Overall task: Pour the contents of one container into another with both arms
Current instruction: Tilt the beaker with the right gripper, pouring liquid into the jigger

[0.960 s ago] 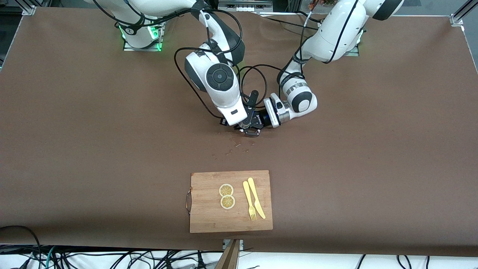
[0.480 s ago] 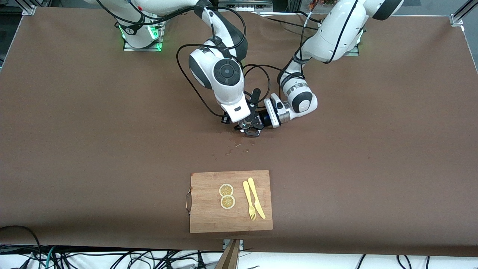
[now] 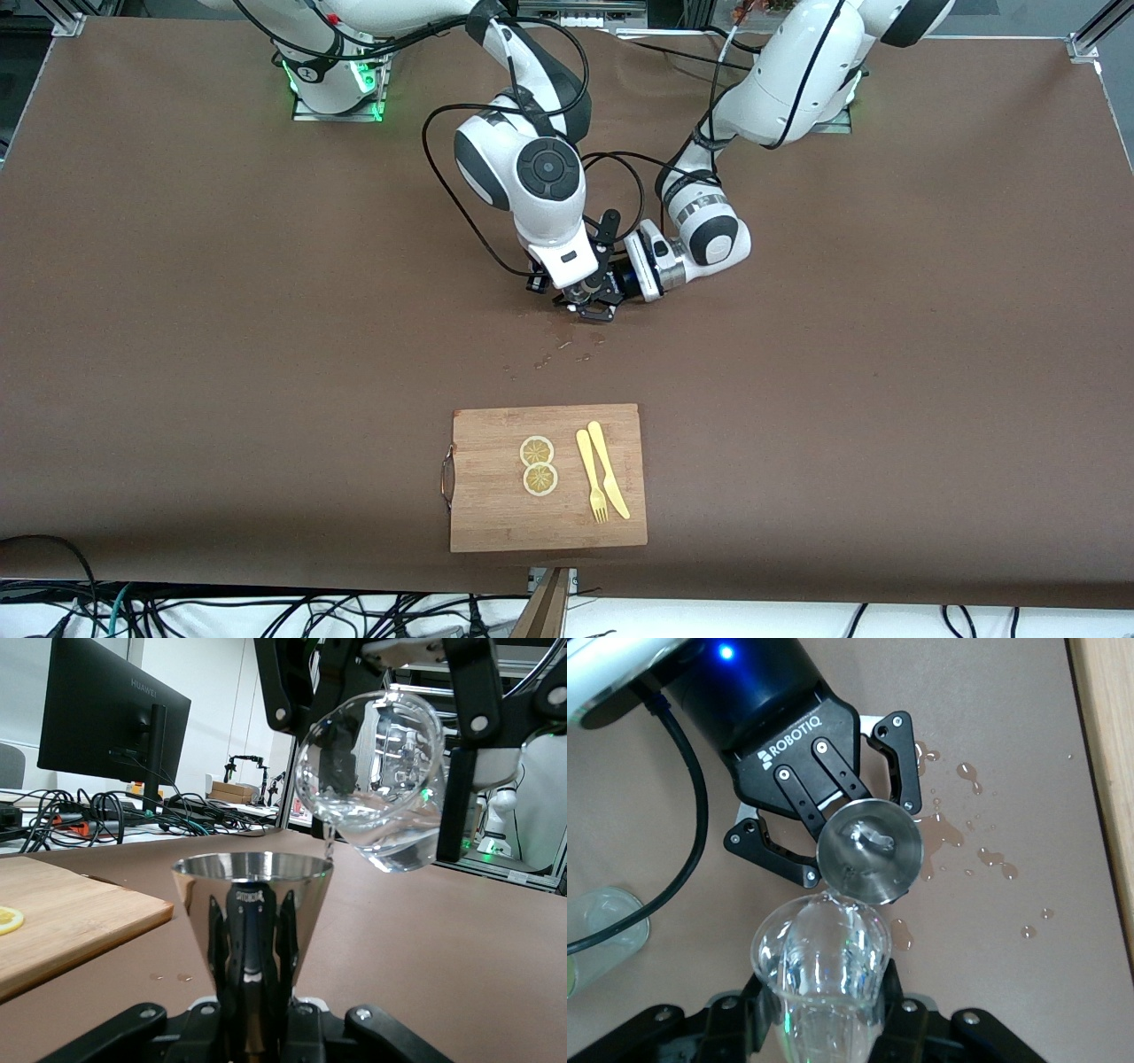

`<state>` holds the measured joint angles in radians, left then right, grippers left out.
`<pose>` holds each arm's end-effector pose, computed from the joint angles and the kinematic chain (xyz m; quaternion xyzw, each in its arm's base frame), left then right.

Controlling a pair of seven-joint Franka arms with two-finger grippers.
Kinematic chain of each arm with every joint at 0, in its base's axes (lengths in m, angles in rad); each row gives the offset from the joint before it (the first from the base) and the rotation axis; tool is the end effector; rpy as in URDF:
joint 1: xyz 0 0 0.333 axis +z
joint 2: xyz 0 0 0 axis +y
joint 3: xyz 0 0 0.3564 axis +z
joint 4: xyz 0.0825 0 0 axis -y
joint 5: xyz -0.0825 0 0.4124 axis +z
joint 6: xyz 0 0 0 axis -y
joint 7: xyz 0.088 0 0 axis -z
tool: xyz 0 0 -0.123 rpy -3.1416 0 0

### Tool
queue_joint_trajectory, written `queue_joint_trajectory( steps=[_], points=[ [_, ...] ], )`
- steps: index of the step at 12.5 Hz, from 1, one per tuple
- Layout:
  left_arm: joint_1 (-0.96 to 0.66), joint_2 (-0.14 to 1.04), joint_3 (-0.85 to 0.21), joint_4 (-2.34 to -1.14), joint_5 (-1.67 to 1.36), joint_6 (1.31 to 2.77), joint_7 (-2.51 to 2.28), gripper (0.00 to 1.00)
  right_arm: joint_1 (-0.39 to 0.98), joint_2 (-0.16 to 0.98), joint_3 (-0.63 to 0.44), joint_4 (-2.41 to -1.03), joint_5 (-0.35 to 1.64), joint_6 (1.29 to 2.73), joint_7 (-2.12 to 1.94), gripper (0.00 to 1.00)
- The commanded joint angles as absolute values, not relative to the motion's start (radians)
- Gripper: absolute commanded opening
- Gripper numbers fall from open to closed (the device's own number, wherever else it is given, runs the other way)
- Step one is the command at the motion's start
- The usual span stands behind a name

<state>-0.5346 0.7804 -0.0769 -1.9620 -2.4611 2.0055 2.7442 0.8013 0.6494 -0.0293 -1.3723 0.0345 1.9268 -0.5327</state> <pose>0.5073 -0.4117 0.0854 0.6431 -0.3568 0.5187 0.4359 0.5424 0.5385 0.3309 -0.7963 -0.6030 0.0478 0.0012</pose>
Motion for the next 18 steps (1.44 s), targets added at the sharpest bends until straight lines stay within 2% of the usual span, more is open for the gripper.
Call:
queue_joint_trajectory(
  steps=[1, 18],
  points=[
    [-0.551, 0.779, -0.071, -1.959, -2.525, 2.016, 2.87, 0.0, 0.81, 0.661, -0.037, -1.338, 0.017, 1.904, -0.515, 0.21],
    [-0.56, 0.779, -0.069, -1.957, -2.526, 2.023, 2.87, 0.0, 0.805, 0.681, -0.037, -1.308, 0.017, 1.93, -0.494, 0.21]
  ],
)
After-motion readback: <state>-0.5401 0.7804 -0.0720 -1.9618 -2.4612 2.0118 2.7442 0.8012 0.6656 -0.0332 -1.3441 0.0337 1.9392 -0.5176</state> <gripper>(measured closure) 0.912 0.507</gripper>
